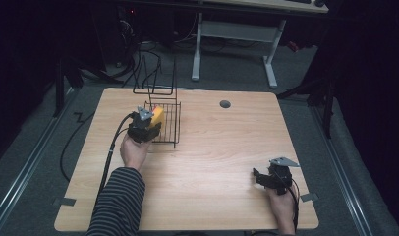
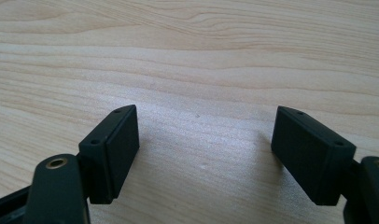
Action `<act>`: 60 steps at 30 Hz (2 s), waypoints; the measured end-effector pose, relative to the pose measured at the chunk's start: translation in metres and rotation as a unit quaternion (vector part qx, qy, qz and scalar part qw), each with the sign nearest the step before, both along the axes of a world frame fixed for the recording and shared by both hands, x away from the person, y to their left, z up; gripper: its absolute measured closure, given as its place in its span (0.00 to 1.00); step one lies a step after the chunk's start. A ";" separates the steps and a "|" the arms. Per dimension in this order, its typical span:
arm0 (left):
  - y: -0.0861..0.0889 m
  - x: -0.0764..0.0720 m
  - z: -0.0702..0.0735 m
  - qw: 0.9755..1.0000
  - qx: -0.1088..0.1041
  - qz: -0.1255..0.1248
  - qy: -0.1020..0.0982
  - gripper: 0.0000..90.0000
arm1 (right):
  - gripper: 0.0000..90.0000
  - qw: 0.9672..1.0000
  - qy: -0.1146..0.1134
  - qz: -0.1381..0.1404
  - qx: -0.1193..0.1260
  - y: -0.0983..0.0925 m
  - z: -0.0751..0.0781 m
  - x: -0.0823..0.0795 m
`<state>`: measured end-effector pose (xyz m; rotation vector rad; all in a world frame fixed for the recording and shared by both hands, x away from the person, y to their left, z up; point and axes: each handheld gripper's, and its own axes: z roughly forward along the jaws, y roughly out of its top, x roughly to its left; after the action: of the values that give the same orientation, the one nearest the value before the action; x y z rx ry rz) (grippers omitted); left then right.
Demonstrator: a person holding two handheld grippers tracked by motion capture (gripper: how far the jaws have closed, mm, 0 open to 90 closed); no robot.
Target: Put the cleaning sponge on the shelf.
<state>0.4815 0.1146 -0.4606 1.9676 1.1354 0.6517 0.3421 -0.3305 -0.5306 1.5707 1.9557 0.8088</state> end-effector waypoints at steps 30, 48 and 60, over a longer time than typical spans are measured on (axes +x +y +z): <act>0.000 0.005 -0.008 1.000 0.004 0.010 0.014 0.62 | 0.26 1.000 0.000 0.001 0.000 0.000 0.000 0.000; 0.006 0.006 -0.006 0.999 -0.007 0.010 0.032 0.33 | 0.26 1.000 0.000 0.001 0.000 0.000 0.000 0.000; 0.014 -0.003 0.001 0.999 -0.015 0.001 0.030 0.23 | 0.26 1.000 0.000 0.001 0.000 0.000 0.000 0.000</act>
<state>0.4783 0.1290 -0.4601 1.9725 1.1760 0.5760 0.3419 -0.3305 -0.5306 1.5692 1.9566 0.8090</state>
